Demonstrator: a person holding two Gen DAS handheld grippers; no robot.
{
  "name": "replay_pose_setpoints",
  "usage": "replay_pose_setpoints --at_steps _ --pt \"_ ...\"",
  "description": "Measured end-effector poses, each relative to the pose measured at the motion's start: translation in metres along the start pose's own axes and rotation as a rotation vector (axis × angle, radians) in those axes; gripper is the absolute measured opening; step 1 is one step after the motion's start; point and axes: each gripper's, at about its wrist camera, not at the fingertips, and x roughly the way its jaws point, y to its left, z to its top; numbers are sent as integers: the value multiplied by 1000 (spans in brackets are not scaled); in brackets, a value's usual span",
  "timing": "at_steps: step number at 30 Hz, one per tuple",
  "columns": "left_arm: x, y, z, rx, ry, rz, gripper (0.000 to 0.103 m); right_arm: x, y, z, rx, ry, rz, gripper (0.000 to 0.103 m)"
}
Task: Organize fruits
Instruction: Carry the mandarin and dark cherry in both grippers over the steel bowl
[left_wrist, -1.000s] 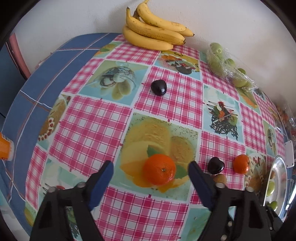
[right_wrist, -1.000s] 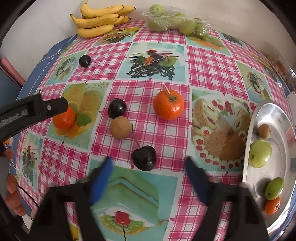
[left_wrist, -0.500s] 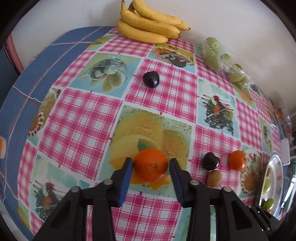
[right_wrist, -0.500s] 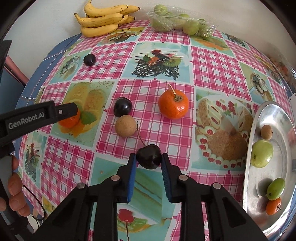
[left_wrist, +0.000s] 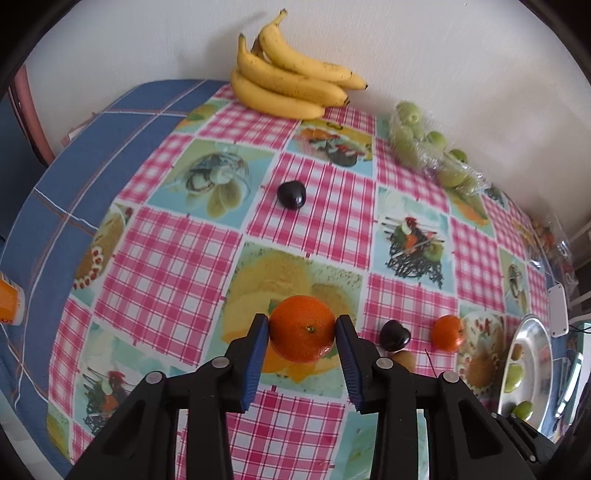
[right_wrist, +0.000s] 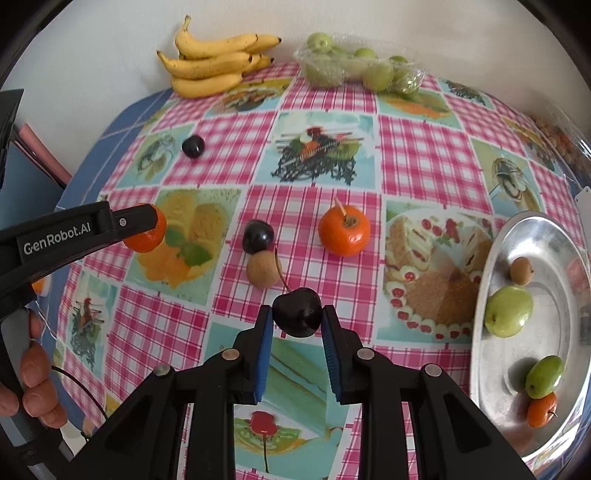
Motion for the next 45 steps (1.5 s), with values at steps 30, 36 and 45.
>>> replay_pose_setpoints --at_steps 30,36,45 --pt "-15 -63 -14 76 -2 -17 40 -39 -74 -7 147 -29 -22 28" --pt "-15 -99 -25 135 3 -35 40 -53 -109 -12 211 -46 -34 28" --pt "-15 -151 -46 224 5 -57 40 -71 -163 -27 325 -67 -54 28"
